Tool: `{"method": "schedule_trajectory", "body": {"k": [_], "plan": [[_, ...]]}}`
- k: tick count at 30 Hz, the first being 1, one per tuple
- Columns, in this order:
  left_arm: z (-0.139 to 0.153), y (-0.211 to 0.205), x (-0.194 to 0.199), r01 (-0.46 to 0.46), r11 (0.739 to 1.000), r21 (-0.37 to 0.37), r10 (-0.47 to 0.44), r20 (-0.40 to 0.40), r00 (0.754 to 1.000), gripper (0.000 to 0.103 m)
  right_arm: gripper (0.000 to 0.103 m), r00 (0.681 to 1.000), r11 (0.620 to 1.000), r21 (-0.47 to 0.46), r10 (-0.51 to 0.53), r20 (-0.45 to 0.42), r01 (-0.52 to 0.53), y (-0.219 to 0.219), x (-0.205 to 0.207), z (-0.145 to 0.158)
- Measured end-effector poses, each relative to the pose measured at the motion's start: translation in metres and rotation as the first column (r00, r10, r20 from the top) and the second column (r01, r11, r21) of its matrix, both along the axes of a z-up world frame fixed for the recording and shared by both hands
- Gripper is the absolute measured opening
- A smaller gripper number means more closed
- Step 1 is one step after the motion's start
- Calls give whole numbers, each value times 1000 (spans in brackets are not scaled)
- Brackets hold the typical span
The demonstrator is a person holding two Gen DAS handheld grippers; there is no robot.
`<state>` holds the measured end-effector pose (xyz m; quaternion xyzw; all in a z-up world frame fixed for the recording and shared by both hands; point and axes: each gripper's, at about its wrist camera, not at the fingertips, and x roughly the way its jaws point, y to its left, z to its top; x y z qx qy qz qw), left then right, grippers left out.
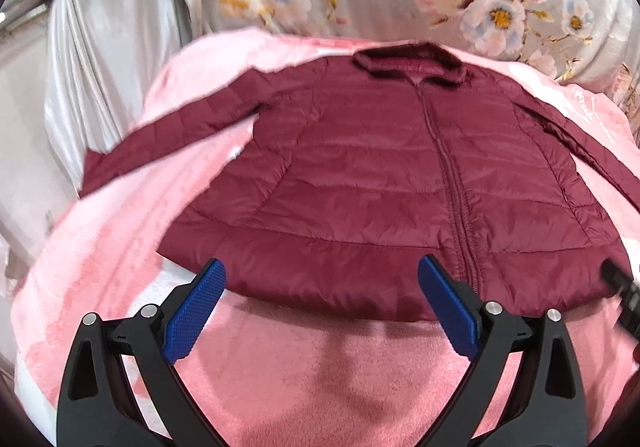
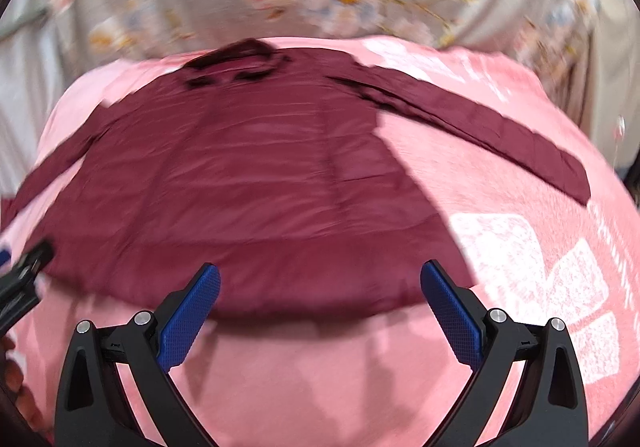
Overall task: Fold large clothes
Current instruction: 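Grasp the jacket sleeve cuff with the right tool and fold it across the body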
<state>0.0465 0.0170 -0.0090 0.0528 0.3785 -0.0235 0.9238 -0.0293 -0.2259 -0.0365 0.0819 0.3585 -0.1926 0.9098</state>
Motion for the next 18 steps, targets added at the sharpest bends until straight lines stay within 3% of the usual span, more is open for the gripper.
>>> {"method": "schedule_trajectory", "body": {"k": [5,10,14,18], "plan": [[-2,13,23,-57,998,13,57,-11,998,95,98,979,968,155,-203,25,197,-103,-8,-4],[-2,27,48,-91,996,19,91,-2,996,95,94,908,886,232,-419,27,402,-218,-18,-7],[-1,34,68,-119,992,39,119,2,993,95,94,853,811,312,-522,5,495,-282,-19,-13],[-4,37,86,-148,988,54,148,-1,989,95,93,813,757,355,-582,-17,549,-312,-17,-27]]}}
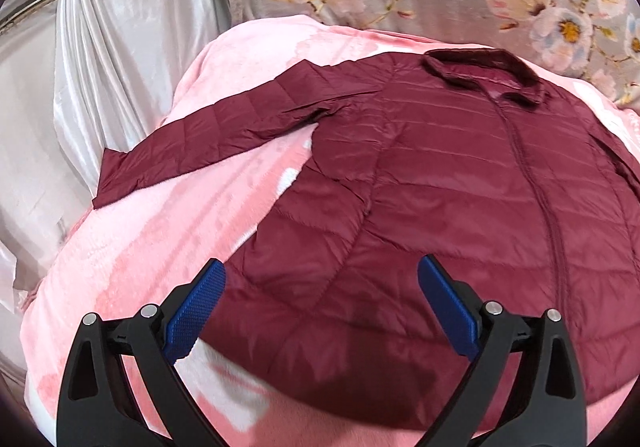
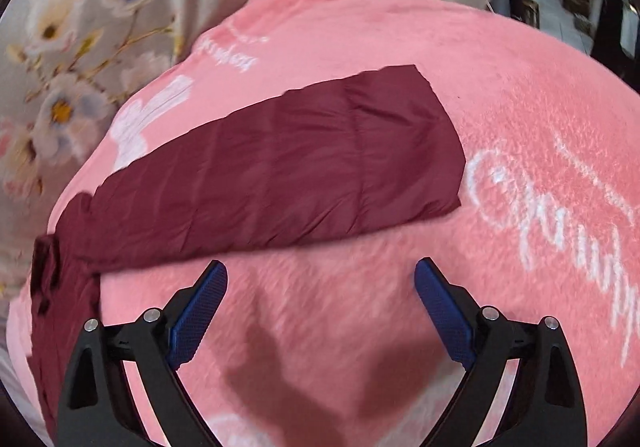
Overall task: Fold large clothes
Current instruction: 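Grasp the jacket sleeve cuff with the right tool and fold it across the body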
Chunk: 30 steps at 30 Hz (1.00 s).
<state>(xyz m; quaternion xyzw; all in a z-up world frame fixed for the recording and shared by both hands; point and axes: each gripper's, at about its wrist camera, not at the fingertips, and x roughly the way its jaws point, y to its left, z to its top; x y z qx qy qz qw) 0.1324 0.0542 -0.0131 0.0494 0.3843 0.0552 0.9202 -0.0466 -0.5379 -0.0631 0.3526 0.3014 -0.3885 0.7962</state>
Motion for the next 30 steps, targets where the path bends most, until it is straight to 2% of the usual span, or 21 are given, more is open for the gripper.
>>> {"method": "schedule_trajectory", "body": {"k": [2,3,5,6,7,8,11,14,15,17,20,21,22,23,25,26,28,29,30], "plan": [[-1,0,7,-7,1000,9,7,-2,1000,95,88,1000,1000,-19,-23,-4,23,-8,5,1],[-2,0,11,-9,1000,14,9,-4,1000,95,80,999,999,-34,-38,-21,37,-11,10,2],[-4,-1,17,-9,1000,24,9,-7,1000,95,50,998,997,-51,-52,-21,51,-23,18,5],[-5,-1,21,-11,999,33,11,-8,1000,95,27,999,998,-37,-44,1,44,-31,26,5],[-6,-1,22,-12,999,38,12,-7,1000,95,15,999,999,-19,-39,18,40,-37,32,5],[-6,-1,25,-15,999,42,15,-8,1000,95,9,998,999,-8,-34,52,35,-42,42,9],[-7,2,33,-29,999,43,29,-10,1000,95,6,995,997,-82,8,99,0,-35,67,33],[-8,8,39,-51,998,42,52,-8,999,95,6,973,976,-179,155,171,-124,2,108,76],[-8,10,41,-58,997,41,58,-8,998,95,6,953,957,-216,238,189,-196,24,127,92],[-9,13,44,-70,997,39,70,-10,997,95,6,905,907,-278,376,199,-316,68,159,115],[-9,20,47,-86,996,31,86,-11,996,95,6,771,774,-346,610,182,-530,159,216,136],[-10,23,48,-91,996,27,91,-11,996,95,6,737,739,-352,654,170,-575,181,227,136],[-10,26,48,-93,995,26,93,-12,996,95,6,680,680,-355,718,149,-641,214,245,134],[-11,28,49,-96,995,24,96,-13,995,95,6,652,651,-356,746,135,-671,231,253,132],[-13,35,50,-105,994,23,105,-16,994,95,6,560,550,-350,824,81,-758,288,278,118],[-14,38,51,-108,994,21,108,-19,994,95,6,532,519,-346,844,62,-782,305,287,112],[-17,47,55,-119,993,11,119,-29,992,95,7,450,430,-319,893,12,-844,353,304,91],[-18,50,56,-123,992,6,123,-35,992,95,8,422,402,-305,907,0,-863,367,308,83],[-20,54,58,-127,992,-7,126,-46,991,95,10,376,355,-281,926,-23,-891,389,312,71]]}}
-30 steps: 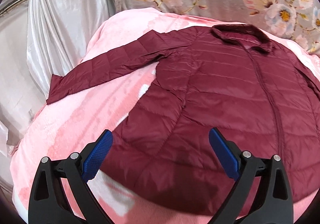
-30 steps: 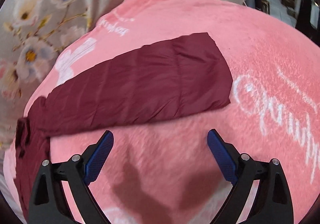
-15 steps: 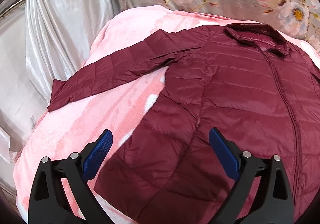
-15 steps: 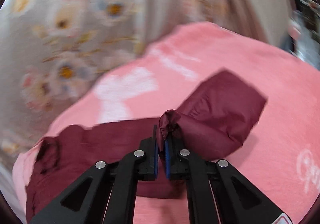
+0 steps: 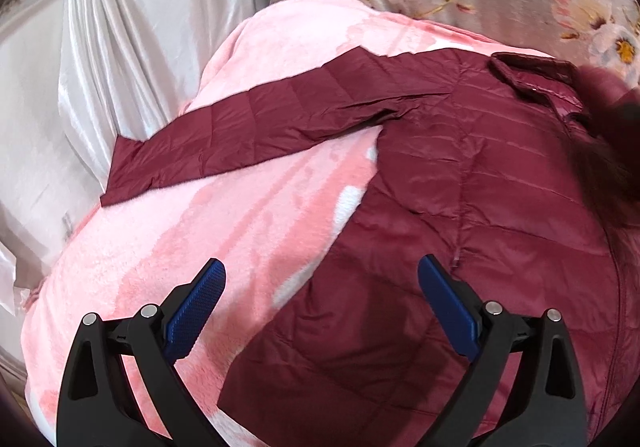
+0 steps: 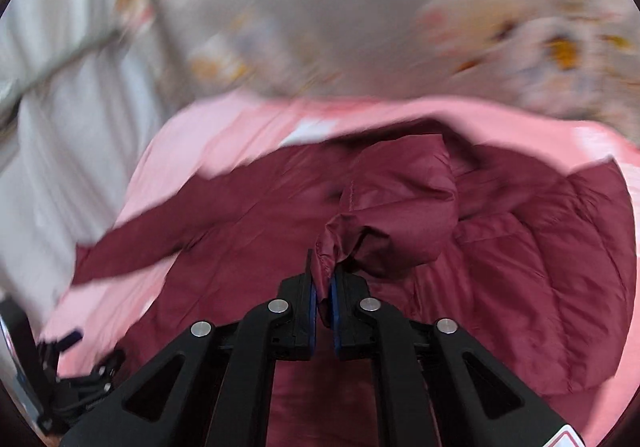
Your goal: Fold large clothes
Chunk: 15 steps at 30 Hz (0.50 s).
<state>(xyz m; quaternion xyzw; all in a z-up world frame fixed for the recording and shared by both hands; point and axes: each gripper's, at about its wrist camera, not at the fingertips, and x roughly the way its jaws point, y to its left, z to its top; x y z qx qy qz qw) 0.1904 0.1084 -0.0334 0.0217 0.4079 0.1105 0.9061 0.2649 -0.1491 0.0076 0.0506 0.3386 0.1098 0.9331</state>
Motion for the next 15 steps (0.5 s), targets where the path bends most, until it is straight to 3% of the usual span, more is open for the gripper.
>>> {"method": "schedule_trajectory", "body": {"k": [2,6,9,12,15], "plan": [[-2,6,4,-2,1000,-29,1,-14,1000,95,14,998,998,-29,54,-28,-55,27,3,-13],[0,11,12,11,995,-103,-14,-24,1000,95,52,992,993,-68,103,71,-98,48,-27,-1],[8,3,21,58,983,-172,-62,-18,998,95,53,993,1000,-27,16,118,-13,15,-50,19],[12,-13,36,129,957,-261,-139,-24,990,95,54,988,991,29,-130,81,128,-44,-59,18],[4,-31,60,160,919,-359,-195,-62,979,95,55,958,955,83,-285,8,284,-110,-70,3]]}}
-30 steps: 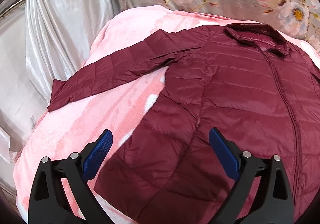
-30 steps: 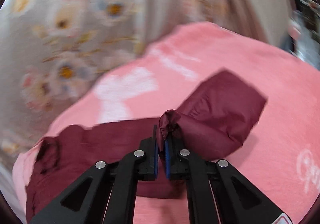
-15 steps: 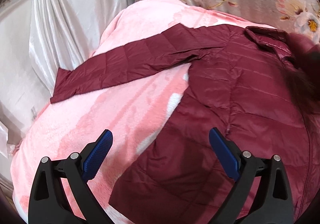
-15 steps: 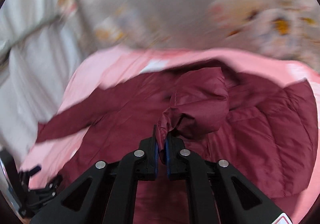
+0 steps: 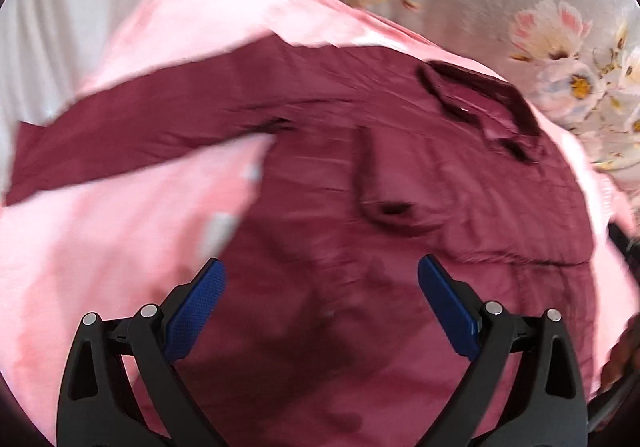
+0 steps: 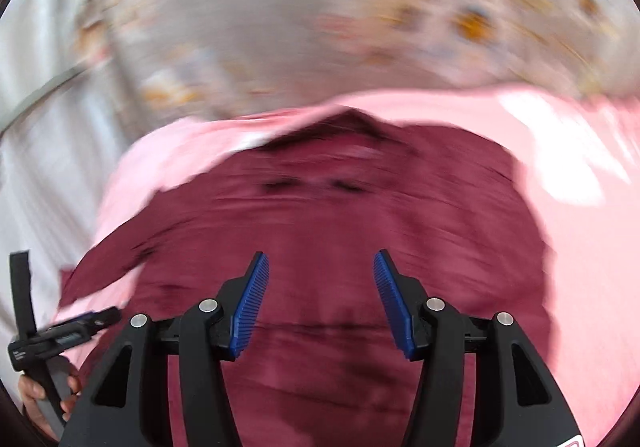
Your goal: Fold large clothes
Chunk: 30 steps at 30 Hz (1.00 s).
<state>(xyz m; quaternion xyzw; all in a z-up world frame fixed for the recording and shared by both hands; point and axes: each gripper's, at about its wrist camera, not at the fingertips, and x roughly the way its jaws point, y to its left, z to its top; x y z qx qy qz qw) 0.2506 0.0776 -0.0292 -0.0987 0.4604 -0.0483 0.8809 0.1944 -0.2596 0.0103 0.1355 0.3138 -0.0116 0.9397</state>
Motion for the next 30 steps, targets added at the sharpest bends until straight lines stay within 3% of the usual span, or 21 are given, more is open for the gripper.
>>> {"method": "schedule_trajectory", "body": {"k": [4,7,8,10,11,12,14,15,16,18,21,24,26,27,30], "plan": [[-15,-20,32,17,989,-149,-29,-83,996,92,55,984,971,163,-160,-82,172,-82,-15,-31],[-18,-34,48,34,979,-202,-54,-92,994,72,55,971,949,220,-202,-127,227,-111,-13,-50],[-19,-36,53,29,978,-204,-51,-101,994,59,55,968,942,240,-208,-138,237,-119,-10,-55],[-20,-45,64,24,980,-198,-48,-114,992,46,56,963,919,298,-219,-159,258,-135,0,-66],[-20,-49,70,22,985,-172,-42,-115,992,25,56,960,909,321,-225,-165,268,-142,6,-70],[-20,-52,74,22,988,-151,-39,-112,993,12,53,958,903,328,-232,-169,277,-142,12,-71],[-15,-53,80,28,991,-128,-39,-82,996,6,38,952,891,341,-254,-170,299,-149,23,-73],[-11,-54,82,30,994,-105,-37,-59,998,5,10,952,890,344,-256,-165,299,-151,26,-72],[-4,-53,83,31,996,-89,-34,-30,999,5,4,955,889,350,-253,-157,294,-153,29,-69],[7,-49,83,38,996,-82,-36,21,999,4,3,965,887,381,-248,-86,261,-151,25,-55],[11,-48,81,46,998,-39,-43,71,997,4,2,968,936,266,-248,40,229,-133,8,-30],[-19,-58,90,53,998,39,-53,10,999,4,2,963,955,122,-266,-48,270,-121,15,-51],[-38,-61,91,56,997,55,-55,-22,998,4,2,954,954,101,-271,-125,284,-122,22,-72],[-42,-62,88,57,996,69,-58,1,998,4,2,952,951,120,-267,-149,286,-124,22,-81],[-42,-69,86,61,990,123,-64,22,998,6,2,950,953,105,-266,-162,285,-125,21,-83]]}}
